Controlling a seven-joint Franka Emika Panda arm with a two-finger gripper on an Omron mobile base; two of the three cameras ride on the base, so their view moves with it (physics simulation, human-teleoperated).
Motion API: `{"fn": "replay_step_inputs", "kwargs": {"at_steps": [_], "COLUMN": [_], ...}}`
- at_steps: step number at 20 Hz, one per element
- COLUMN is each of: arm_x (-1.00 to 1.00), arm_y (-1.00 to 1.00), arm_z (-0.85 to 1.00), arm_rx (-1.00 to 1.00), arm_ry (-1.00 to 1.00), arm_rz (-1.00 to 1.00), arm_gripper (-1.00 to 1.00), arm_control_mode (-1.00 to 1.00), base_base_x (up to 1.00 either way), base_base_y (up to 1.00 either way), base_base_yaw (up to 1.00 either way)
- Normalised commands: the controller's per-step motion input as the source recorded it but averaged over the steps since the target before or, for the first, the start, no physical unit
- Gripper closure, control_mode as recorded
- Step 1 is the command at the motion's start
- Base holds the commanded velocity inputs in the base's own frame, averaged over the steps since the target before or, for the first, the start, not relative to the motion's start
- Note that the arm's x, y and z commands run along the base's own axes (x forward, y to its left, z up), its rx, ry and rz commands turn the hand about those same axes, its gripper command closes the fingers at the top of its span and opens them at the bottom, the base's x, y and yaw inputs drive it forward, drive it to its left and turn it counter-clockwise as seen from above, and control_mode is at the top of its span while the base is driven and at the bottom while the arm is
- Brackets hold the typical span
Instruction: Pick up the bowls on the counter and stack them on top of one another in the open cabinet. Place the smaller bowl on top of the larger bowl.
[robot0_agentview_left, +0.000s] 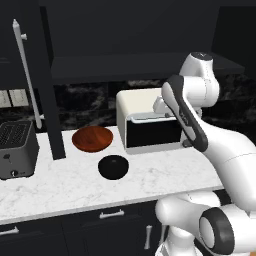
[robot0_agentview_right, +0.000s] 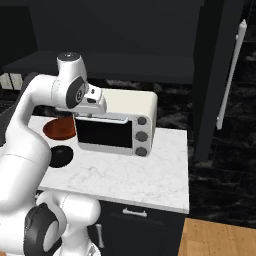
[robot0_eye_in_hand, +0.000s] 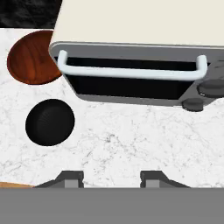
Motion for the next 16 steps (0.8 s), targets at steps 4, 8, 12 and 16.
{"fn": "replay_step_inputs", "kwargs": {"at_steps": [4, 8, 12, 16], "arm_x": [-0.08, -0.46, -0.48, -0.22], "arm_y": [0.00, 0.04, 0.23, 0.36], "arm_z": [0.00, -0.13, -0.29, -0.49], "arm_rx": [0.00, 0.11, 0.06, 0.05], "arm_ry": [0.00, 0.00, 0.00, 0.00], "arm_rz": [0.00, 0.00, 0.00, 0.00], "arm_gripper": [-1.00, -1.00, -1.00, -1.00], "arm_control_mode": [-1.00, -1.00, -1.00, -1.00], "base_base_x": [0.00, 0.00, 0.00, 0.00], "base_base_y": [0.00, 0.00, 0.00, 0.00], "base_base_yaw": [0.00, 0.00, 0.00, 0.00]}}
